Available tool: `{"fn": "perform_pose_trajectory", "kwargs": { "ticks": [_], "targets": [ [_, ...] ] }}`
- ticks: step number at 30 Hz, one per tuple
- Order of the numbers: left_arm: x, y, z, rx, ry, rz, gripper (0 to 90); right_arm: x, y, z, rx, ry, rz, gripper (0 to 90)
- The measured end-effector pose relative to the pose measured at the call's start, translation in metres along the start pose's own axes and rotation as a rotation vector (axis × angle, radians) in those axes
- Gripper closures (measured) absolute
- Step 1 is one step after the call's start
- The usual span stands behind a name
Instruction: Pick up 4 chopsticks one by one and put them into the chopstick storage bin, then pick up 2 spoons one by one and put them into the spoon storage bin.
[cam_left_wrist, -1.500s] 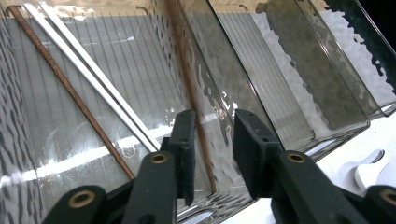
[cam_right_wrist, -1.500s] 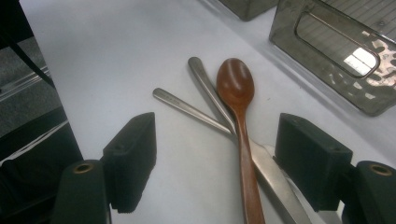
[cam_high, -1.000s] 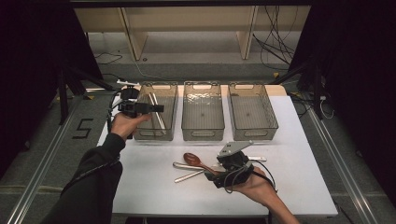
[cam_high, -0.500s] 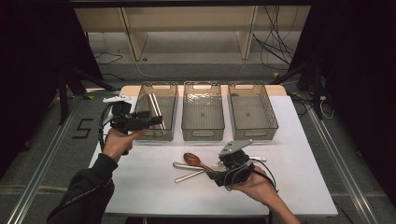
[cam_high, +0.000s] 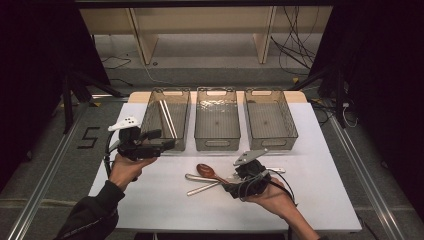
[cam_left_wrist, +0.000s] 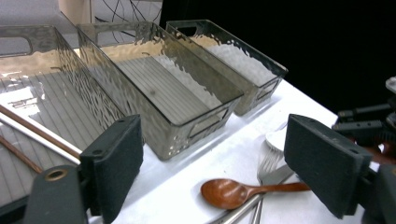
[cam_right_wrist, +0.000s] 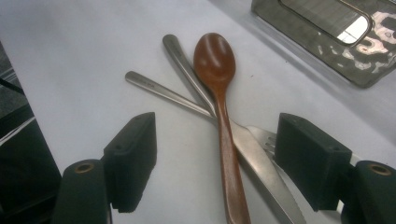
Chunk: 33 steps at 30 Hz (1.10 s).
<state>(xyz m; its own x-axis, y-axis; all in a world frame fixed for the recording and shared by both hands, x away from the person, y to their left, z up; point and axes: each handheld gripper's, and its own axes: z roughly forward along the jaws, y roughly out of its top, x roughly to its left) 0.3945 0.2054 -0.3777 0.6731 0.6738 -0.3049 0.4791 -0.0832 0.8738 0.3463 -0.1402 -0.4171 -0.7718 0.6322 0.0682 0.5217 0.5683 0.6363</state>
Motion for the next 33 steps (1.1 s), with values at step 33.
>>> {"fn": "perform_pose_trajectory", "kwargs": {
  "ticks": [33],
  "targets": [
    [-0.029, -0.033, -0.018, 0.035, 0.008, 0.117, 15.9, -0.003, 0.0, 0.014, 0.057, 0.013, 0.013, 31.8]
  ]
}}
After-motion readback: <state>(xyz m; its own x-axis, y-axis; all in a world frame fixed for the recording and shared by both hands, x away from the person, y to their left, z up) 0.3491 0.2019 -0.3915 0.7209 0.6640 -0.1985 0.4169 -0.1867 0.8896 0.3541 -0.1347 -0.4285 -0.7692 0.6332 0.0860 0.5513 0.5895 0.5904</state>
